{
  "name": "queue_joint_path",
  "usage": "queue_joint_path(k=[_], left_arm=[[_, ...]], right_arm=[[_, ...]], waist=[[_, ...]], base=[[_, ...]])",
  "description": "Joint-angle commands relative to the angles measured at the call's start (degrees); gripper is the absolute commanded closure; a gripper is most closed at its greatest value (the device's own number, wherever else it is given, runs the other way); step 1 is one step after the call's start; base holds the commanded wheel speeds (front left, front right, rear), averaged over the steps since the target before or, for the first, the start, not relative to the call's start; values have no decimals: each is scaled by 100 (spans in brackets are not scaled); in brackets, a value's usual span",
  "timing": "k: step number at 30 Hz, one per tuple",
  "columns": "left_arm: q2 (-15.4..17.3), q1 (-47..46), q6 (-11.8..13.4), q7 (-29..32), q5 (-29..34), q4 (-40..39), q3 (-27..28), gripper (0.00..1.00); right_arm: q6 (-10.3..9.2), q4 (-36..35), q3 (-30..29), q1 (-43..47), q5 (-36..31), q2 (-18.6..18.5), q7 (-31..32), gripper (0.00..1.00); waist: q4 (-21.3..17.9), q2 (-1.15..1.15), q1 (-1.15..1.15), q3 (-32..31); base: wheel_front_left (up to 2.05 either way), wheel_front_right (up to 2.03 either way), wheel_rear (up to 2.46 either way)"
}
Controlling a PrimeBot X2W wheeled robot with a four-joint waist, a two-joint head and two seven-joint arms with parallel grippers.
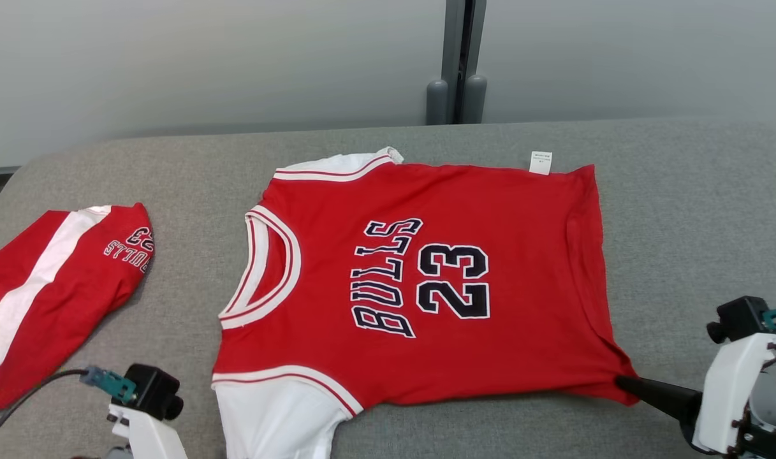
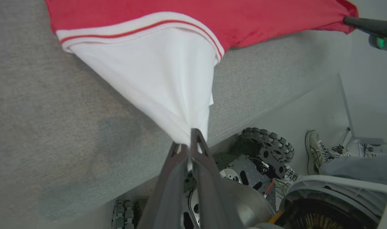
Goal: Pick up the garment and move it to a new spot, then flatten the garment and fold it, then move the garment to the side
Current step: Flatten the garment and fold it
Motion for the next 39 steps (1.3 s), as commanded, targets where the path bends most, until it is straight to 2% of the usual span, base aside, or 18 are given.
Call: queue_joint_path(k=[1, 10, 17, 24, 28, 32, 35, 37, 39], left_arm=[[57, 90, 47, 25, -60, -103, 9, 100], [207, 402, 205, 82, -228, -614, 11, 100], [389, 106, 118, 254, -359, -775, 190, 100], [495, -835, 46, 1218, -751, -352, 330, 100], [313, -1580, 67, 1716, -864, 91, 386, 100], [83, -2294, 103, 2063, -711, 637, 313, 100], [-89, -2606, 114, 2158, -662, 940, 279, 100], [-363, -3012, 116, 2083, -594, 1370, 344, 100], [-433, -3138, 86, 2043, -548, 1524, 355, 100]], right_arm=[[3, -42, -14, 61, 32, -93, 40, 100], [3, -287, 30, 263, 303, -585, 418, 100], [3, -461, -70, 215, 467, -802, 296, 100], [3, -403, -158, -382, 440, -710, 509, 100], [3, -184, -183, -791, 548, -542, 748, 100], [3, 80, -169, -1092, 695, -362, 945, 100], [3, 216, -154, -1191, 733, -291, 963, 100], [3, 379, -157, -1358, 766, -162, 931, 100], [3, 429, -153, -1418, 771, -115, 916, 100]], waist=[[29, 0, 0, 56], [111, 0, 0, 164], [150, 0, 0, 232], [30, 0, 0, 524], [-59, 0, 0, 711], [-114, 0, 0, 871], [-144, 0, 0, 931], [-206, 0, 0, 1025], [-233, 0, 0, 1060]], base=[[0, 0, 0], [0, 0, 0], [0, 0, 0], [0, 0, 0], [0, 0, 0], [0, 0, 0], [0, 0, 0], [0, 0, 0], [0, 0, 0]])
